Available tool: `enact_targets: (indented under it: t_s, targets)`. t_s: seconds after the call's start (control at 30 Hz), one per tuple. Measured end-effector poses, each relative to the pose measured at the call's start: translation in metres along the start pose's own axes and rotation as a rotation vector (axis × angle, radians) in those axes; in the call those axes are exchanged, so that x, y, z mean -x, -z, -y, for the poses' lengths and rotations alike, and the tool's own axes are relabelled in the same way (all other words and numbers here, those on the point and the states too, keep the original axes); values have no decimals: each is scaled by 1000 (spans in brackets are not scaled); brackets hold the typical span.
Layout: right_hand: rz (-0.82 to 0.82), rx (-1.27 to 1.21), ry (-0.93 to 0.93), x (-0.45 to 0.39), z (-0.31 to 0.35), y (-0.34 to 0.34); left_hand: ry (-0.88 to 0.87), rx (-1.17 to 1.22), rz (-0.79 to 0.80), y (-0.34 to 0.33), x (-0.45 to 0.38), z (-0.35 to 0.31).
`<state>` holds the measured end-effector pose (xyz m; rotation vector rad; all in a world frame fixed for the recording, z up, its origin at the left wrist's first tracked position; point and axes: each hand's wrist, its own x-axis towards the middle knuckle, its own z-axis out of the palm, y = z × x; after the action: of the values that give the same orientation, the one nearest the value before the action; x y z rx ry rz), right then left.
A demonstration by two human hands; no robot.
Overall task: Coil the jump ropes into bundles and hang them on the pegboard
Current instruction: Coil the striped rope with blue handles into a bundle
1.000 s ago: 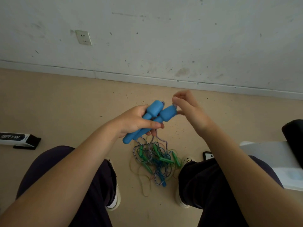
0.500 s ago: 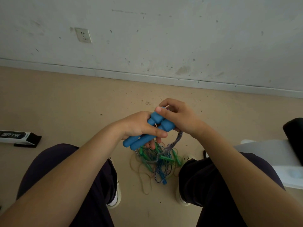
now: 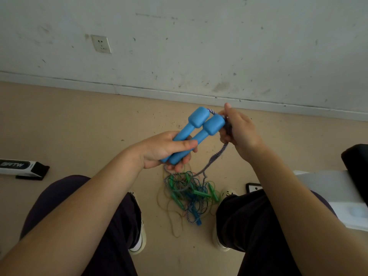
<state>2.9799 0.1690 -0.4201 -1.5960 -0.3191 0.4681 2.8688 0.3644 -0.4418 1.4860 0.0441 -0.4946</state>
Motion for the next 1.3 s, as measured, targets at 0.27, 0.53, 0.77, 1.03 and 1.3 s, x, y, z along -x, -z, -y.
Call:
enact_targets:
  t_s: [0.27, 0.53, 0.77, 1.03, 1.3]
  targets:
    - [20, 259, 48, -1, -16, -9, -145, 117, -410, -1, -8, 1]
    - [48, 319, 63, 2, -16, -23, -193, 153, -651, -3, -13, 0]
    - [106, 676, 87, 3, -16, -24, -178, 45, -812, -1, -16, 1]
    - [294, 660, 214, 15, 2, -17, 199, -556, -183, 8, -5, 2]
    - [282, 519, 282, 12, 0, -14, 273, -501, 54, 10, 1, -7]
